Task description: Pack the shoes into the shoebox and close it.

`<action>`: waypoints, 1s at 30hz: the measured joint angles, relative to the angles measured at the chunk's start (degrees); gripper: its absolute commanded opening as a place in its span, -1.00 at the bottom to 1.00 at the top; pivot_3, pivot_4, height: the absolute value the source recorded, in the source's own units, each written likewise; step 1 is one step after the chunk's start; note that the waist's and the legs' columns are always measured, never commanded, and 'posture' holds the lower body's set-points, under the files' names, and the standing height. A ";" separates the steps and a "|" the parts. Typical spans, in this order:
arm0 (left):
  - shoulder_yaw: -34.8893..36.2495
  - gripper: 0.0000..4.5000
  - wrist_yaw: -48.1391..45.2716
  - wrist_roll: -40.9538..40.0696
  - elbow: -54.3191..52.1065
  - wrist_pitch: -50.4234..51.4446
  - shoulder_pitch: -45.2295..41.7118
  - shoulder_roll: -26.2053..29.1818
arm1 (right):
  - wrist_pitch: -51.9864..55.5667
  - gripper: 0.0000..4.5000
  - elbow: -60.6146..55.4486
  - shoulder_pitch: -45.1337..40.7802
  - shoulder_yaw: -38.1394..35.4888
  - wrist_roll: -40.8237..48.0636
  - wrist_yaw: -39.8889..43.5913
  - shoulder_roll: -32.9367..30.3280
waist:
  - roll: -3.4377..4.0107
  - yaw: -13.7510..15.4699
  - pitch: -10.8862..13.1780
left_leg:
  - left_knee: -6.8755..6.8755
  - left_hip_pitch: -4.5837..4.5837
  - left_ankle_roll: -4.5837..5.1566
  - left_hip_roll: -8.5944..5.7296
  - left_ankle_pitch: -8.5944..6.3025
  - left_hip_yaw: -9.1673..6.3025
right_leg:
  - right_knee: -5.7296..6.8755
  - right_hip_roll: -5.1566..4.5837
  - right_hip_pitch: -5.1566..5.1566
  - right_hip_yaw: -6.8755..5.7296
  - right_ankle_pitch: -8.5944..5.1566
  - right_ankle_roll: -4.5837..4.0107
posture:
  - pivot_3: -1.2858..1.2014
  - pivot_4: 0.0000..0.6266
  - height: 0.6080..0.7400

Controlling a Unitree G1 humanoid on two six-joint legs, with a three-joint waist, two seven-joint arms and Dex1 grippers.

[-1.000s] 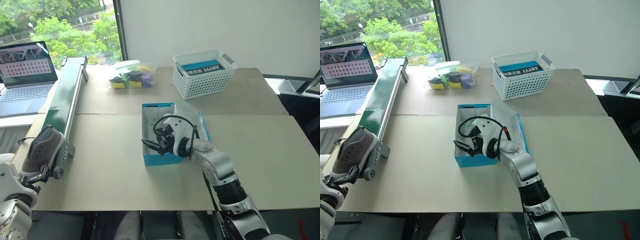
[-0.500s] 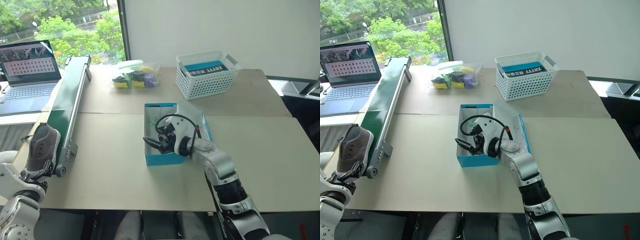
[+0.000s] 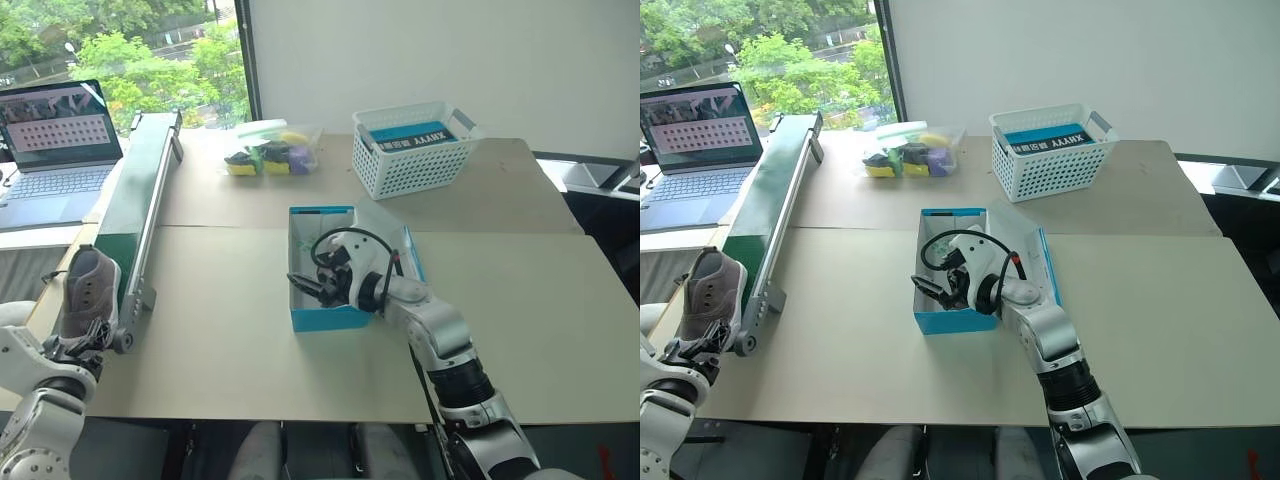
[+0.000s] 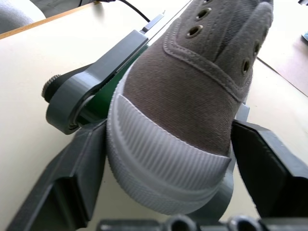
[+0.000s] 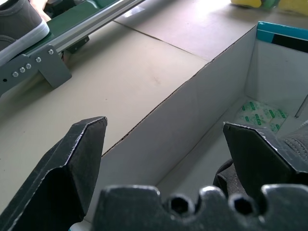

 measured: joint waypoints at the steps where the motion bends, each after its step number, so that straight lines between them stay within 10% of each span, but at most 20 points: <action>1: -0.01 0.07 0.26 -0.43 0.00 -0.36 0.00 0.01 | 0.00 1.00 0.00 0.00 0.00 0.00 -0.01 -0.01 | 0.00 0.00 0.00 | 0.00 0.00 0.00 0.00 0.00 0.00 | 0.00 0.00 0.00 0.00 0.00 0.00 | 0.03 -0.52 0.96; 9: -0.37 -0.67 2.12 -2.73 -0.01 -2.18 0.45 0.44 | 0.00 1.00 0.00 0.00 -0.04 0.00 -0.48 0.01 | 0.00 0.01 0.00 | 0.00 -0.02 0.00 -0.01 0.00 0.01 | -0.04 -0.01 0.00 0.01 0.00 0.00 | 0.03 -0.52 0.96; 23: -6.35 -0.67 -2.85 -15.29 -4.96 -10.26 1.25 -1.03 | 1.27 1.00 0.00 -0.39 -0.80 1.13 -0.78 1.52 | -0.12 -0.32 -0.01 | -0.01 -0.07 -0.02 0.04 -0.01 0.04 | -0.09 0.01 -0.05 0.03 0.03 -0.03 | 0.03 -0.52 0.96; 30: -13.14 -0.67 -2.18 -24.82 -6.64 -13.44 2.17 -0.74 | 18.56 1.00 2.59 -9.09 -20.79 19.38 -6.58 9.26 | -0.11 -0.80 0.01 | -0.03 -0.08 -0.02 0.11 -0.02 0.09 | -0.06 0.10 -0.09 0.12 0.08 -0.07 | 0.03 -0.52 0.96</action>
